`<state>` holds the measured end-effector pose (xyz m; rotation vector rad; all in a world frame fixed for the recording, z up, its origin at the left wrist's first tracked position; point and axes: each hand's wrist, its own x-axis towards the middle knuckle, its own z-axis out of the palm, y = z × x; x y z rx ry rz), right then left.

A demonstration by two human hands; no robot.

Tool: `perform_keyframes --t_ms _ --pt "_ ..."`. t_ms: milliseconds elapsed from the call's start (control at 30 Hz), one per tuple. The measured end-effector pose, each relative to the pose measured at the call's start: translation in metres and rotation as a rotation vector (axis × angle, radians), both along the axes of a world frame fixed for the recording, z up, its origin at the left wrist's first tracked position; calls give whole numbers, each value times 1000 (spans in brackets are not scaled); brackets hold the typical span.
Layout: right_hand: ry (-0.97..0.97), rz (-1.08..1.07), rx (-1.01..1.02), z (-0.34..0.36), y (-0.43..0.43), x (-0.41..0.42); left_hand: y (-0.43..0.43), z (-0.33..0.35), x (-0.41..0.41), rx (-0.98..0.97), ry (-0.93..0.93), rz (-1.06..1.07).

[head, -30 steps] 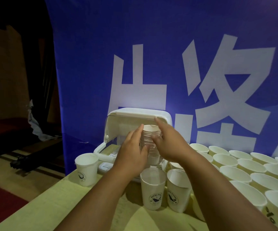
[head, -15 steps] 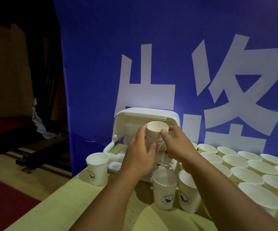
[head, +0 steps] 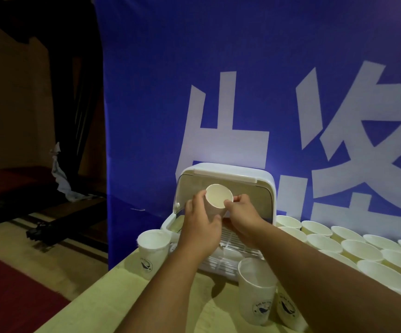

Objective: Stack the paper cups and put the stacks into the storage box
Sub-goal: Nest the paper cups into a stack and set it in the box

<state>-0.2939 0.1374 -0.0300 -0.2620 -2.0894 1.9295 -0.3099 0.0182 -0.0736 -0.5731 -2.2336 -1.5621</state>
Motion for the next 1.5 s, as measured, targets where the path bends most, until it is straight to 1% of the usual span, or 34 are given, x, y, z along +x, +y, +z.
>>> perform_keyframes --t_ms 200,267,367,433,500,567,700,800,933,1033,1267,1333,1400,1500 --pt "-46 -19 -52 2 -10 -28 -5 9 -12 25 -136 17" --pt "-62 19 -37 4 -13 -34 -7 11 -15 -32 -168 14" --pt "-57 80 2 7 -14 -37 -9 17 -17 -132 -167 -52" --pt "-62 124 16 8 -14 -37 -10 20 -16 -149 -175 -66" --pt "-70 157 20 7 -14 -38 -10 21 -17 -145 -198 -87" --pt "-68 137 33 6 -15 -38 -10 20 -18 -129 -218 -91" --pt "-38 58 155 7 -21 -36 -8 22 -20 -26 -240 -56" --pt "-4 83 211 7 -24 -35 -6 23 -22 29 -262 -3" --pt "28 157 155 7 -25 -34 -5 23 -25 86 -349 -37" --pt "51 172 142 5 -25 -36 -6 22 -26 117 -370 -46" --pt "99 78 80 8 -29 -38 -6 18 -26 185 -303 -54" --pt "106 22 83 11 -28 -38 -3 19 -25 240 -276 -29" --pt "83 26 72 13 -26 -39 -1 22 -26 280 -260 12" --pt "25 133 -24 14 -27 -34 1 25 -31 197 -291 -1"
